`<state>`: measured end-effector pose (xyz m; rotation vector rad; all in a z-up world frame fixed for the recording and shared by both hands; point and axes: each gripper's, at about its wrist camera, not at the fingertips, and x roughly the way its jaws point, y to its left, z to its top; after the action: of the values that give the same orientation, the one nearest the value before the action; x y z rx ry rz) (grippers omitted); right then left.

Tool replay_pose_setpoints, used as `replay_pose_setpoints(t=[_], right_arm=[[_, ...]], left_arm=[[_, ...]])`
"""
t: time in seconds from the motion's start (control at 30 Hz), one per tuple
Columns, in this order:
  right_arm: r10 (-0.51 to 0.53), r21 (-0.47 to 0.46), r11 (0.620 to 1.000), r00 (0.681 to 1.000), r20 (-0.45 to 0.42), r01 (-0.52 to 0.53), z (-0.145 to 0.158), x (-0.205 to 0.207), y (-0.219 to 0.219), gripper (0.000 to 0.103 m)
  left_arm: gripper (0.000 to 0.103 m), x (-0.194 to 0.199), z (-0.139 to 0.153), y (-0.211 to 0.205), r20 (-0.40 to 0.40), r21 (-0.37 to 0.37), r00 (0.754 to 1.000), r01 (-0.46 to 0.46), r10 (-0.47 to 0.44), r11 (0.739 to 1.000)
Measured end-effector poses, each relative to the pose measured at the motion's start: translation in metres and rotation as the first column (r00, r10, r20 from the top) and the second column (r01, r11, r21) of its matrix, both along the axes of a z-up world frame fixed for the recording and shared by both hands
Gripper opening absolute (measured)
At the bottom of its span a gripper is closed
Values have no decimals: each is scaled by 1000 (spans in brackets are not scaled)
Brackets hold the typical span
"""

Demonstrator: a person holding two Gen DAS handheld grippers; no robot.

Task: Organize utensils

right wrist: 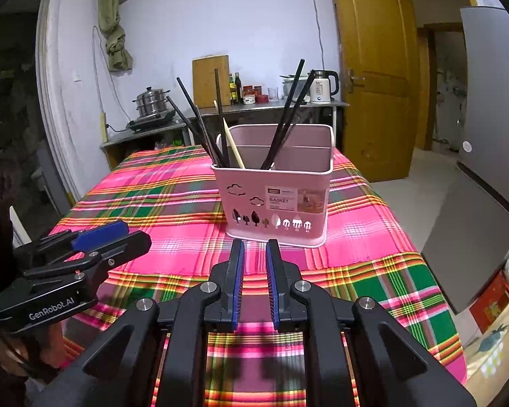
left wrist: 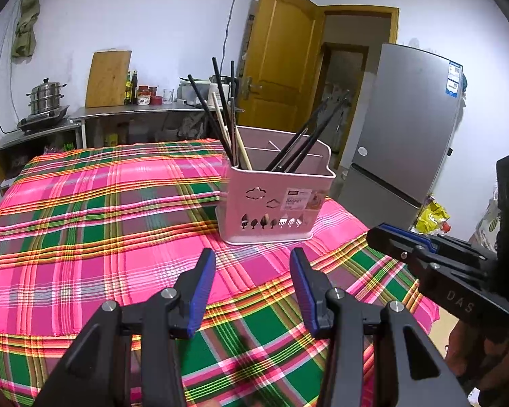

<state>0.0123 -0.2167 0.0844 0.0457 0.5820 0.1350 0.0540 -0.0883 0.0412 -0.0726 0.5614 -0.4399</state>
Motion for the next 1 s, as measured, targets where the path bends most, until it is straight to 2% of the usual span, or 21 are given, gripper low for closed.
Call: replay_pose_setpoints(t=[1.0], right_arm=[[-5, -10, 1000, 1000, -1, 5, -2, -2, 3, 13]], left_arm=[[51, -2, -1, -1, 3, 7, 1000, 0, 0, 1000]])
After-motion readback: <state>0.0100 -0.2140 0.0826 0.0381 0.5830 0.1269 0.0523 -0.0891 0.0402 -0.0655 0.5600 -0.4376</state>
